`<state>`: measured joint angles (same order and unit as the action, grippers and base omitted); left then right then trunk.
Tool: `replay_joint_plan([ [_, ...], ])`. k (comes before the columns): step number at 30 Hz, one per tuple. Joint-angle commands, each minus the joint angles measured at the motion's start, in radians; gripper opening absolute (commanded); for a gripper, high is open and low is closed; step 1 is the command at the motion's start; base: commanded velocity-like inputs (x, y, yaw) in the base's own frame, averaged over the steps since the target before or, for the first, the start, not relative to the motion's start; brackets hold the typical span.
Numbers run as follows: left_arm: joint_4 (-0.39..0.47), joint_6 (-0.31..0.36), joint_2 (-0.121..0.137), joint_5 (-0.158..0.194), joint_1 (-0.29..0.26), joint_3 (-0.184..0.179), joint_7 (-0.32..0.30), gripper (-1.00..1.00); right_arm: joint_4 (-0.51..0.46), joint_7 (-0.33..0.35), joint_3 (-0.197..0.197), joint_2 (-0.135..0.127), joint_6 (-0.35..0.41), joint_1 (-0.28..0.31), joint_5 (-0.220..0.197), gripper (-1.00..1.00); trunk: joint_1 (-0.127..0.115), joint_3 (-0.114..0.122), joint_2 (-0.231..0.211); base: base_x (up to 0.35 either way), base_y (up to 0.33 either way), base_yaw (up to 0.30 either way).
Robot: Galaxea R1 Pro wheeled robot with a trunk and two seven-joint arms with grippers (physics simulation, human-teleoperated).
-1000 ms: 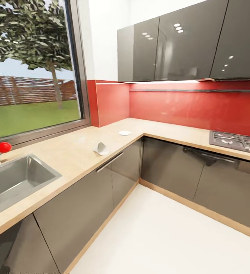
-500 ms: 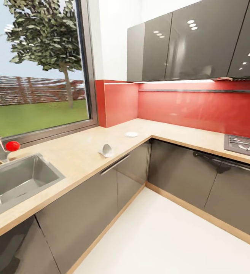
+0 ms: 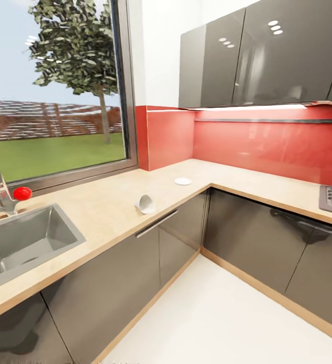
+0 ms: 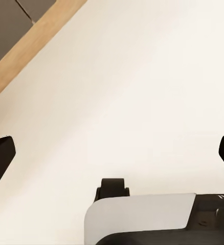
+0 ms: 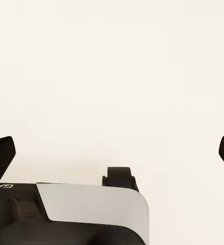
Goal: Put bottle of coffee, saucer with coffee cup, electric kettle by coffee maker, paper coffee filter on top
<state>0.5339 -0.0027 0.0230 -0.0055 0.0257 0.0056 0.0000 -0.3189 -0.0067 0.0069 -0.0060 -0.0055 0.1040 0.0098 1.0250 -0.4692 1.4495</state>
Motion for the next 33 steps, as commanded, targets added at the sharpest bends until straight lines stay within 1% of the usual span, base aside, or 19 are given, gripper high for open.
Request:
replay_joint_plan([
  [1,0.002,0.0,0.0,-0.001,0.0,0.001,0.0,1.0,0.0,-0.001,0.001,0.0,-0.001,0.0,0.001,1.0,0.0,-0.001,0.0,0.005,-0.004,0.274],
  [7,0.002,0.001,-0.001,-0.001,0.0,0.0,0.001,1.0,-0.001,0.001,0.001,0.0,0.001,0.0,0.001,1.0,0.0,-0.001,0.0,0.07,-0.075,0.203],
  [13,0.001,0.001,0.0,-0.002,0.0,-0.001,0.001,1.0,-0.001,0.001,0.001,0.0,0.001,0.0,0.001,1.0,0.0,-0.001,0.0,0.187,-0.218,0.056],
  [19,0.001,0.001,0.0,-0.002,0.0,-0.001,0.001,1.0,0.0,0.001,0.001,0.001,0.0,0.0,0.001,1.0,0.0,-0.001,0.0,0.163,-0.184,0.212],
  [30,0.001,0.0,0.0,-0.001,0.0,0.001,0.0,1.0,0.0,-0.001,0.001,0.006,0.0,0.0,0.002,1.0,0.0,-0.001,0.0,0.017,-0.031,0.269],
  [33,0.001,0.0,-0.001,-0.001,0.0,0.0,0.0,1.0,0.0,0.001,0.001,0.006,0.001,0.0,0.001,1.0,0.0,-0.001,0.0,-0.059,-0.121,0.181],
])
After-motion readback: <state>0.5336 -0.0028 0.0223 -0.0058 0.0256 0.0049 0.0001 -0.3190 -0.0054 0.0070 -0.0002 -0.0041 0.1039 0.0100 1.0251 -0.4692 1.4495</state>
